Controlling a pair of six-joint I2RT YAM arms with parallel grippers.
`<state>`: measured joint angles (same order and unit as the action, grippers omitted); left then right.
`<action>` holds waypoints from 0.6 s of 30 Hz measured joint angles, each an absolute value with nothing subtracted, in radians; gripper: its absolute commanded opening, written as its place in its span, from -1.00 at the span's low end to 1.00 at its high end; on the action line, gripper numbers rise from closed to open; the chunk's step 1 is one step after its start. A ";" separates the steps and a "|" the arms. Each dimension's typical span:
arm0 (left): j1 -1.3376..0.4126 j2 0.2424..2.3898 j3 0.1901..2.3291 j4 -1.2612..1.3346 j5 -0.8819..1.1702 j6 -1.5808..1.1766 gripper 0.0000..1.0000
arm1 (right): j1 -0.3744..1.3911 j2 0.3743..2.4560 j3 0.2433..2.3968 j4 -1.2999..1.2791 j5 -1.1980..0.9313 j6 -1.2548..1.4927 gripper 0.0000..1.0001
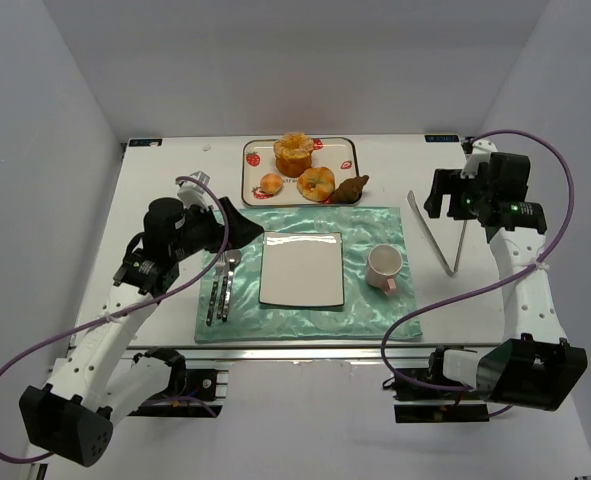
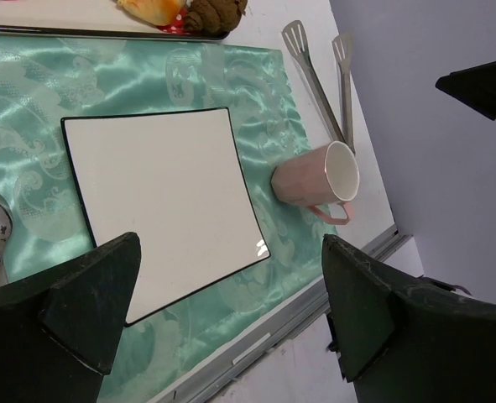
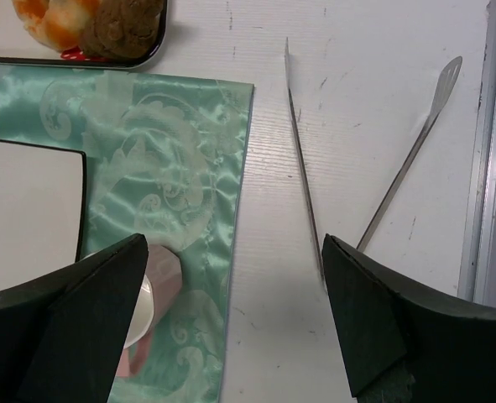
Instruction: Place the bread
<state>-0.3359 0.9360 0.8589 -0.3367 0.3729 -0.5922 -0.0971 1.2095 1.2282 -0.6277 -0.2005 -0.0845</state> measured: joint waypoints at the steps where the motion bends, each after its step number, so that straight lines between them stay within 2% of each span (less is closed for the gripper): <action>1: -0.336 0.934 0.859 -0.337 0.373 -0.593 0.96 | -0.097 1.213 1.228 -0.626 -0.200 -0.086 0.79; 7: -0.336 0.907 0.857 -0.340 0.364 -0.600 0.96 | -0.103 1.231 1.228 -0.630 -0.224 -0.180 0.75; 10: -0.336 0.898 0.857 -0.343 0.359 -0.602 0.96 | -0.118 1.243 1.228 -0.635 -0.245 -0.249 0.64; 13: -0.336 0.896 0.857 -0.348 0.355 -0.603 0.96 | -0.140 1.267 1.228 -0.639 -0.254 -0.293 -0.31; 14: -0.336 0.896 0.857 -0.350 0.354 -0.603 0.96 | -0.147 1.277 1.228 -0.642 -0.253 -0.294 -0.85; 15: -0.336 0.895 0.857 -0.352 0.352 -0.603 0.96 | -0.152 1.285 1.228 -0.644 -0.251 -0.304 -0.85; 16: -0.336 0.895 0.857 -0.352 0.351 -0.603 0.96 | -0.155 1.293 1.228 -0.646 -0.247 -0.302 -0.72; 17: -0.336 0.895 0.856 -0.352 0.350 -0.603 0.96 | -0.159 1.304 1.228 -0.648 -0.242 -0.304 -0.16; 18: -0.336 0.894 0.855 -0.351 0.348 -0.603 0.96 | -0.162 1.315 1.228 -0.649 -0.237 -0.308 0.23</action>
